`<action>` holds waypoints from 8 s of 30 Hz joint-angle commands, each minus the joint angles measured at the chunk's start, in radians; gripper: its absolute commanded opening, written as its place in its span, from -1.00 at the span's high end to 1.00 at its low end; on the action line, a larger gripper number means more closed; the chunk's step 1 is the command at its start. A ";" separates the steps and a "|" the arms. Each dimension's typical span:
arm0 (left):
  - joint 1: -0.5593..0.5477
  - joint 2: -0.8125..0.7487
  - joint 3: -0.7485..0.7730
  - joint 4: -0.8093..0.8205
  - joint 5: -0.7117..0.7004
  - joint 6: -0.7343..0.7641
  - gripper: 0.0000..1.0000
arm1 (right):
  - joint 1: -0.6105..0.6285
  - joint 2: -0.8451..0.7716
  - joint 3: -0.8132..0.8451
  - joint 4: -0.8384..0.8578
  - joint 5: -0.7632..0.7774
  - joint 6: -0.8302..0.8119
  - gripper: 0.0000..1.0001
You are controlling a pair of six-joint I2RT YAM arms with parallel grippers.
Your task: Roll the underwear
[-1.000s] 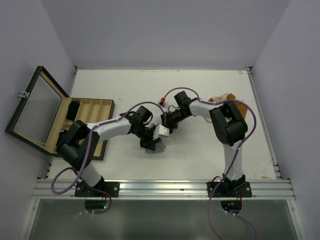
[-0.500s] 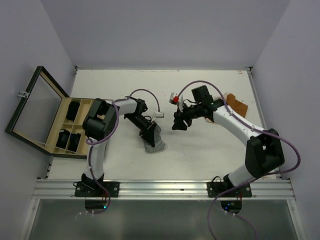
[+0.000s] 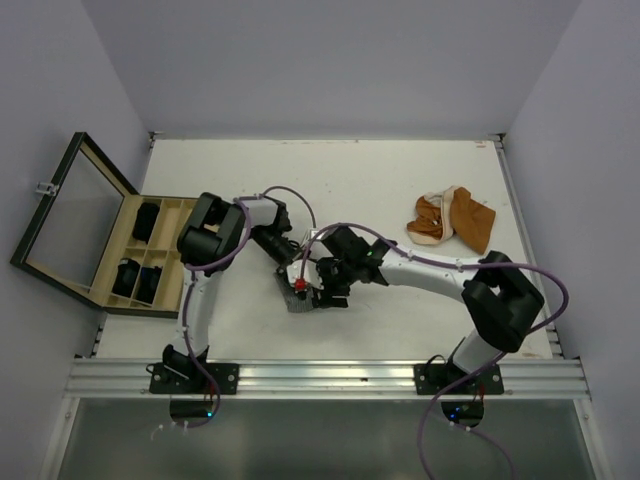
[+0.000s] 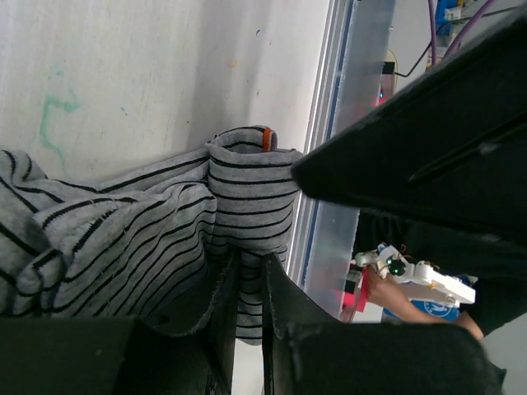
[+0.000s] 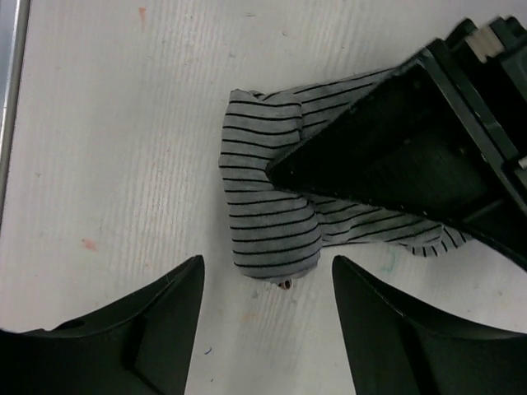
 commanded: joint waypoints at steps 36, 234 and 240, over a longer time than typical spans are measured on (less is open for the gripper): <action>0.392 -0.763 -0.197 0.750 -0.212 -0.263 -0.20 | 0.055 0.386 0.192 -0.154 -0.263 0.122 1.00; -0.283 -1.164 -0.991 1.201 -0.967 0.408 -0.43 | -0.226 0.810 0.536 -0.113 -0.505 0.433 1.00; -0.297 -1.087 -0.995 1.244 -0.975 0.419 -0.42 | -0.227 0.859 0.567 -0.133 -0.512 0.445 1.00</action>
